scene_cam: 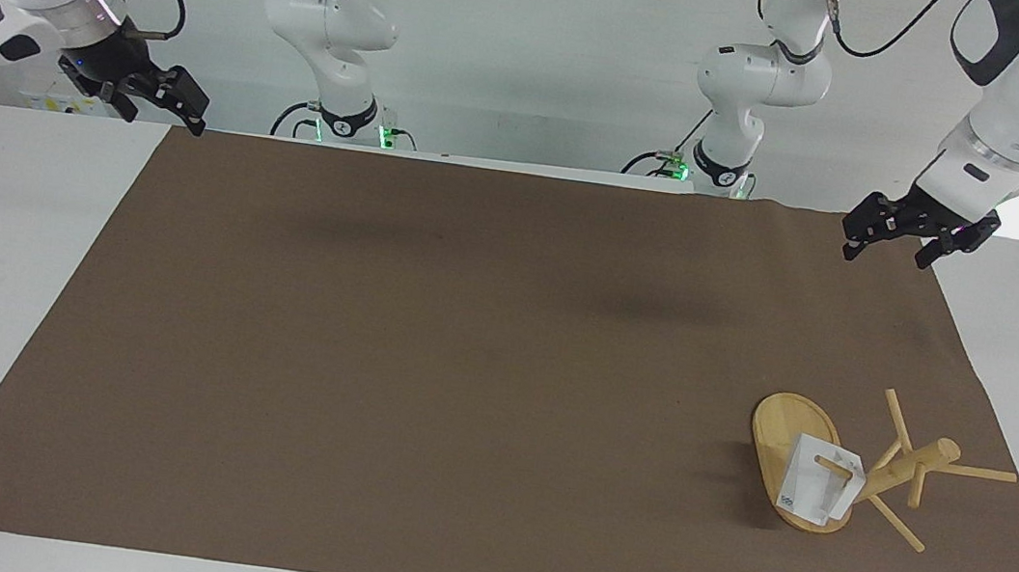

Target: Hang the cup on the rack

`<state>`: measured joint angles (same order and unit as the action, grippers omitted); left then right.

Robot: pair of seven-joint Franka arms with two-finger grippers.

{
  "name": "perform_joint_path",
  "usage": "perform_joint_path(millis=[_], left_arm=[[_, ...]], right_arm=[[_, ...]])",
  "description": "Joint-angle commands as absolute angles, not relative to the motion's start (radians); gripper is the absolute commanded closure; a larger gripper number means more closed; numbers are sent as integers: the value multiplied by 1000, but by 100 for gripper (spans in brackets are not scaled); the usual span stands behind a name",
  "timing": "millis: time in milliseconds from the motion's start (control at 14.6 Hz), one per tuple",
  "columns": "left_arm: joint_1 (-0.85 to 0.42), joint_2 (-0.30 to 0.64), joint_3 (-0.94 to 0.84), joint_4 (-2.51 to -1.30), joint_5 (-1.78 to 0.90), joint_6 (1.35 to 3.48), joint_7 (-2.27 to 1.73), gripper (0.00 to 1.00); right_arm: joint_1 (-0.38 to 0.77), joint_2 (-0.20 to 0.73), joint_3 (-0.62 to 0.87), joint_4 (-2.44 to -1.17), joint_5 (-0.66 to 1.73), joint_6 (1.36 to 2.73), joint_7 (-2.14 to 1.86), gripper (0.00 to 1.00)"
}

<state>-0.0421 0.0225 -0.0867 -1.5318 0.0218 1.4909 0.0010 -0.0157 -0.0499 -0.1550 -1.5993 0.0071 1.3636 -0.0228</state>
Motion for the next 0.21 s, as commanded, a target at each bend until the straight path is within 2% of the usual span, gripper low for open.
perform_joint_path(millis=[0, 137], left_arm=[[-48, 58, -80, -1462, 37, 1439, 18, 0], [-48, 58, -80, -1462, 32, 1447, 18, 0]], right_arm=[[-23, -57, -150, -1615, 9, 1384, -6, 0], [-23, -57, -149, -1615, 9, 1378, -8, 0]])
